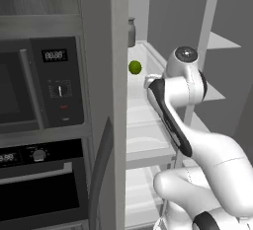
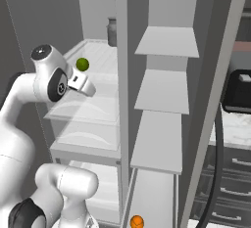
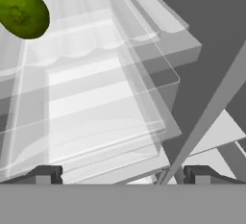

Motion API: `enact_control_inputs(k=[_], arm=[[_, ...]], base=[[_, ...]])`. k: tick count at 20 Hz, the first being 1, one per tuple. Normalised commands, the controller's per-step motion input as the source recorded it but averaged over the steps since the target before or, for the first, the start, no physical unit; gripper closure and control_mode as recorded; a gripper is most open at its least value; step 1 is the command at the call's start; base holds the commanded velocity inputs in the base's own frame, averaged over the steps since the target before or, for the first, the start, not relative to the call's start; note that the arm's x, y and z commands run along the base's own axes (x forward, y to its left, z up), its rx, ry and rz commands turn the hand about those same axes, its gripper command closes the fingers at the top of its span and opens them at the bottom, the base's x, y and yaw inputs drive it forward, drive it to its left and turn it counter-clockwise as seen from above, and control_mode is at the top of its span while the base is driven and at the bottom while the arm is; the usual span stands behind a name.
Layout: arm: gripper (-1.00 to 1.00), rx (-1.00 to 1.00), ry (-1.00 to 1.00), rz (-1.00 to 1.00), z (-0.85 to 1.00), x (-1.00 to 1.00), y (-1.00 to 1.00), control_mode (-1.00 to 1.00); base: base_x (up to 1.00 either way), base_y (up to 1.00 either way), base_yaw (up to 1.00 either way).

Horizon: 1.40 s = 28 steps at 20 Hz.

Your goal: Take the lime and orange from the fridge shelf and place them in the freezer drawer to begin freezing them.

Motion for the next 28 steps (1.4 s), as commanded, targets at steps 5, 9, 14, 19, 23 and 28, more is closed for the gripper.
enact_control_inputs(k=[5, 9, 14, 19, 23, 28], arm=[[-1.0, 0.0, 0.0, 0.0, 0.01, 0.18, 0.0, -1.0], [-1.0, 0.0, -0.01, 0.0, 0.13, 0.14, 0.0, -1.0], [-1.0, 0.0, -0.01, 0.01, 0.03, 0.3, 0.22, -1.0], [-1.0, 0.0, -0.17, 0.16, 0.19, 0.17, 0.03, -1.0], [-1.0, 0.0, -0.08, 0.16, 0.59, 0.03, 0.25, -1.0], [-1.0, -0.01, 0.03, 0.04, 0.11, 0.46, 0.56, -1.0]], base=[[0.0, 0.0, 0.0], [0.0, 0.0, 0.0], [0.0, 0.0, 0.0], [0.0, 0.0, 0.0], [0.0, 0.0, 0.0], [0.0, 0.0, 0.0]])
